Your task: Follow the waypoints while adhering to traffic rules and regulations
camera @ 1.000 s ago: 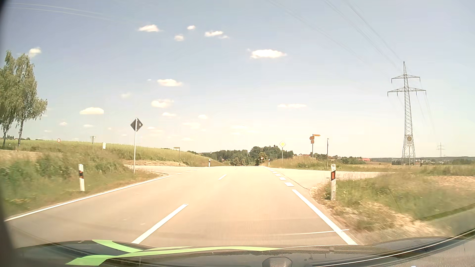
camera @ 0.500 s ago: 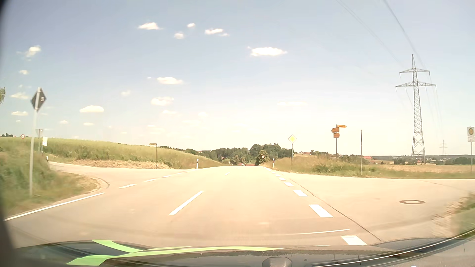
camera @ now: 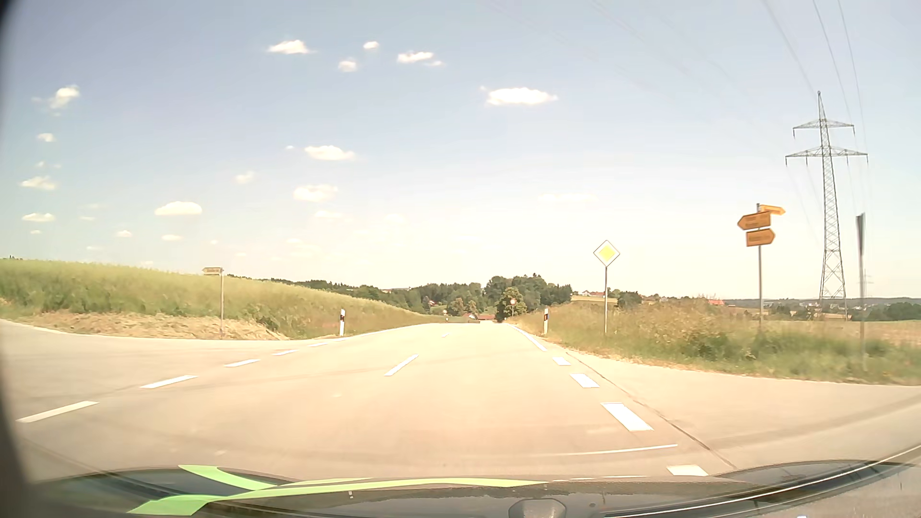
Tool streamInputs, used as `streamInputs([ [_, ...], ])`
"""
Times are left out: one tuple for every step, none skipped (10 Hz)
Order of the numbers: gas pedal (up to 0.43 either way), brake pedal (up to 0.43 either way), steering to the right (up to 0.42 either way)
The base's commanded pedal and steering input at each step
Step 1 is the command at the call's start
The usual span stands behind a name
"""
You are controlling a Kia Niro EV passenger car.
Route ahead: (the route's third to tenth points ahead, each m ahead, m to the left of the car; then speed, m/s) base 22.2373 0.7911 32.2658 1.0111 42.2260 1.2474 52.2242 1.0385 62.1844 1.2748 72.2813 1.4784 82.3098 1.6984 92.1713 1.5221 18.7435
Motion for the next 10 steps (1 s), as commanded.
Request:
streamInputs([
  [0.248, 0.000, -0.001],
  [0.260, 0.000, -0.001],
  [0.260, 0.000, -0.001],
  [0.268, 0.000, -0.001],
  [0.280, 0.000, -0.001],
  [0.280, 0.000, -0.001],
  [0.280, 0.000, -0.001],
  [0.280, 0.000, -0.001],
  [0.268, 0.000, -0.002],
  [0.268, 0.000, -0.002],
])
